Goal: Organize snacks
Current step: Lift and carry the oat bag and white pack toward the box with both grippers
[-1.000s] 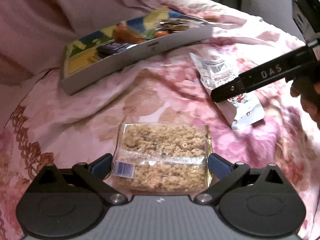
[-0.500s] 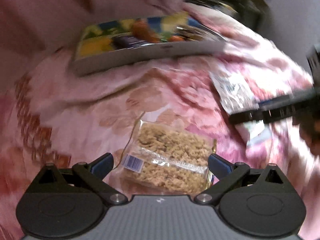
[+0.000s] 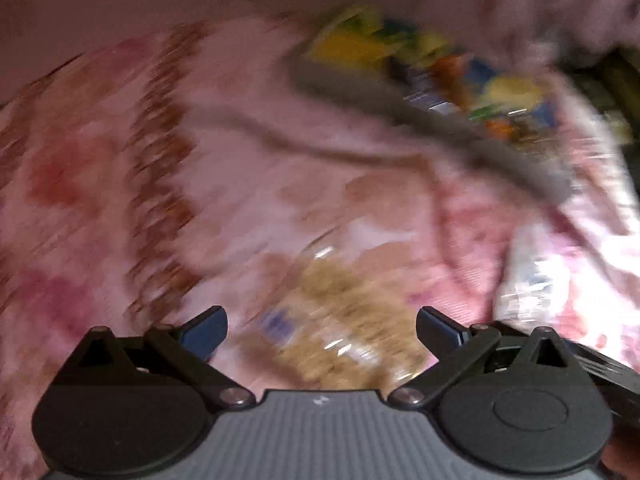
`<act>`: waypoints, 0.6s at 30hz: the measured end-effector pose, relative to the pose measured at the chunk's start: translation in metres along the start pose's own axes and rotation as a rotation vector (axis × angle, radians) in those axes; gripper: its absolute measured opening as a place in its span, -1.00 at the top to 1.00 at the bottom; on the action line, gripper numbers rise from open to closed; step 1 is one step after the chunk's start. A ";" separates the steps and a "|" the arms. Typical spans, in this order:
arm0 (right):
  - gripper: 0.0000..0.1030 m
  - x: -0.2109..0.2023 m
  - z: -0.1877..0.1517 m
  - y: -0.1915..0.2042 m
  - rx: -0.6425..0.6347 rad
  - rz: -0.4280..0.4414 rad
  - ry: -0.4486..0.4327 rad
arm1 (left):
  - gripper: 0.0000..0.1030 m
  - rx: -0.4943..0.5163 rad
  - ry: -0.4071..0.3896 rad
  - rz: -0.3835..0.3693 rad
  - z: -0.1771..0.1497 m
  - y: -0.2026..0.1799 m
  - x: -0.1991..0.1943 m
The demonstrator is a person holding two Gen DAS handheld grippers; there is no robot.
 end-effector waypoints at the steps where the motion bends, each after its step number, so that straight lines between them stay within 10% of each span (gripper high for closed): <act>1: -0.56 0.000 0.000 0.000 0.001 0.000 0.000 | -0.99 -0.042 0.021 0.033 -0.003 0.003 0.000; 18: -0.60 0.000 0.000 0.001 0.003 0.007 0.002 | -0.99 -0.431 0.091 0.018 0.004 -0.010 0.029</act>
Point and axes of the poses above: each gripper's, at about its wrist camera, not at the fingertips, and x roughly the way its jaws point, y to its left, z to its top, the point moved 6 cm from there along x, roughly the way its jaws point, and after that the axes turned 1 degree about -x, right-handed, at the moved point
